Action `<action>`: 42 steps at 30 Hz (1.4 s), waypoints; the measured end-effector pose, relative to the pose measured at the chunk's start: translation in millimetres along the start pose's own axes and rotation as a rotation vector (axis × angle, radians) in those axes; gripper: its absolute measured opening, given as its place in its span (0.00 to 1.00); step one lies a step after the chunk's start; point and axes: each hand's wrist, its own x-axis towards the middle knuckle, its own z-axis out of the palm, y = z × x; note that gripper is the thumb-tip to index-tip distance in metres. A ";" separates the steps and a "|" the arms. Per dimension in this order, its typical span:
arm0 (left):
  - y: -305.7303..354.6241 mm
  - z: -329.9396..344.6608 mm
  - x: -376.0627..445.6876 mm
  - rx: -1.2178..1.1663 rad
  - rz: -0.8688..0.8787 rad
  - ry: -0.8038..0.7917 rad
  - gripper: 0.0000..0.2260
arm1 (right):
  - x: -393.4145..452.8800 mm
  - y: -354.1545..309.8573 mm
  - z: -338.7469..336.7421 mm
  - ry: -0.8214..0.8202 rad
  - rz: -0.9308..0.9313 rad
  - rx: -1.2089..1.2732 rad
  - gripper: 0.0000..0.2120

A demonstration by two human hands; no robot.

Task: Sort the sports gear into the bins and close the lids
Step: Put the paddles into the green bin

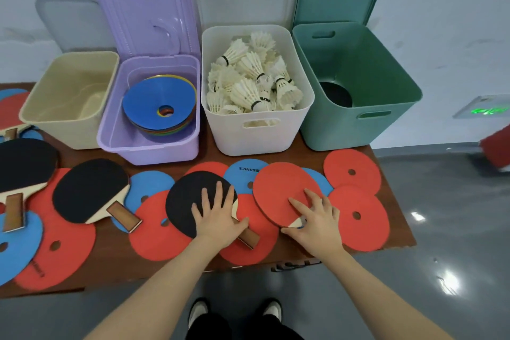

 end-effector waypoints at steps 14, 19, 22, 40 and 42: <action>-74.0 -11.9 -30.0 0.097 0.269 -0.089 0.38 | -14.7 -58.7 17.2 -0.023 0.052 0.040 0.35; -70.3 -4.1 -36.7 0.025 -0.143 0.002 0.44 | -25.1 -72.8 21.9 0.001 0.118 0.042 0.35; -61.4 -1.8 -31.5 -0.040 -0.255 0.015 0.44 | -27.5 -72.5 23.2 0.007 0.157 0.037 0.35; -93.3 9.6 -21.0 -0.071 0.079 0.405 0.34 | -28.9 -67.6 29.0 0.062 0.130 0.080 0.35; -96.3 7.6 -24.6 -0.061 0.109 0.469 0.33 | -32.7 -68.7 28.3 0.096 0.112 0.092 0.35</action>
